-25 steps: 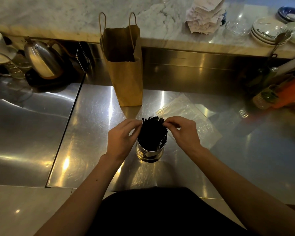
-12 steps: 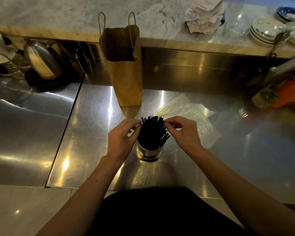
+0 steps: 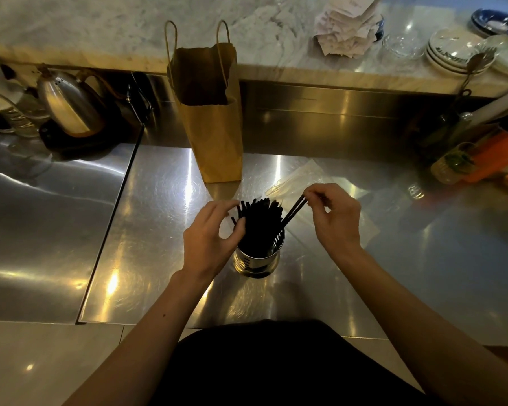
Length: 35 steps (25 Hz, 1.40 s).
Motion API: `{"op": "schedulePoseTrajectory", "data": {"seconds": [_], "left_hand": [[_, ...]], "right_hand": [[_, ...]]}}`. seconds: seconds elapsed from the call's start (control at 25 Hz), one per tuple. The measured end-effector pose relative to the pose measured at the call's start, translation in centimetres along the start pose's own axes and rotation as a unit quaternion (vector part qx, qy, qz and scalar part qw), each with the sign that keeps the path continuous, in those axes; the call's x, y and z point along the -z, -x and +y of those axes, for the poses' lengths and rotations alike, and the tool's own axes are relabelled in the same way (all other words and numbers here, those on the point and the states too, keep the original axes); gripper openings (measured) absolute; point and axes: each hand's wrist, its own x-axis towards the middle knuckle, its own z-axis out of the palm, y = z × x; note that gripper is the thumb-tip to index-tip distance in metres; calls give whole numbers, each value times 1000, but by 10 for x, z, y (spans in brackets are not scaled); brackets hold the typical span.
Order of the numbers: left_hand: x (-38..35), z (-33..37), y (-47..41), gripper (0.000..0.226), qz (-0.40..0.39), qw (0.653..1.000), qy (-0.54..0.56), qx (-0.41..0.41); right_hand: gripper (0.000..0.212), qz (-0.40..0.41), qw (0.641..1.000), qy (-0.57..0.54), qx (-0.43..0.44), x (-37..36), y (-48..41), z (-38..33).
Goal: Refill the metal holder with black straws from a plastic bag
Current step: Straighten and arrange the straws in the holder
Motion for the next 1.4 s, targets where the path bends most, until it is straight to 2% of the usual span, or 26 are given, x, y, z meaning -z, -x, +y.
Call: {"op": "schedulePoseTrajectory", "data": {"seconds": [0.2,0.32,0.44,0.56,0.64,0.72,0.8,0.92,1.04,1.2,1.28,1.4], "left_hand": [[3,10,-9,28,42,999,6,-29],[9,23,-18,21,38,997,54,-27],[16,36,-25,26,13,993,116,24],[19,45,-29,36,-6,977,178,117],[21,53,-32,42,-28,959,221,174],[20,63,-34,45,-51,941,263,207],[18,74,-35,43,-44,925,299,231],[14,79,-33,32,12,910,324,259],[13,78,-31,22,59,893,360,264],[15,78,-30,13,84,876,395,266],[19,76,-32,14,85,878,398,251],[35,73,-38,15,70,906,367,198]], "right_hand": [[9,94,988,-63,-102,22,-28,-10],[12,161,963,-139,-167,36,-42,-2],[15,205,921,-213,-254,45,-45,8],[16,234,854,-324,-332,48,-43,7],[20,236,808,-399,-364,43,-38,3],[19,222,787,-435,-377,34,-31,-1],[16,202,787,-442,-380,25,-24,-5],[15,183,800,-432,-373,15,-15,-11],[18,170,815,-418,-364,9,-9,-12],[20,140,825,-414,-359,4,-2,-11],[18,106,839,-402,-350,3,2,-10],[13,35,871,-363,-330,4,5,-9]]}}
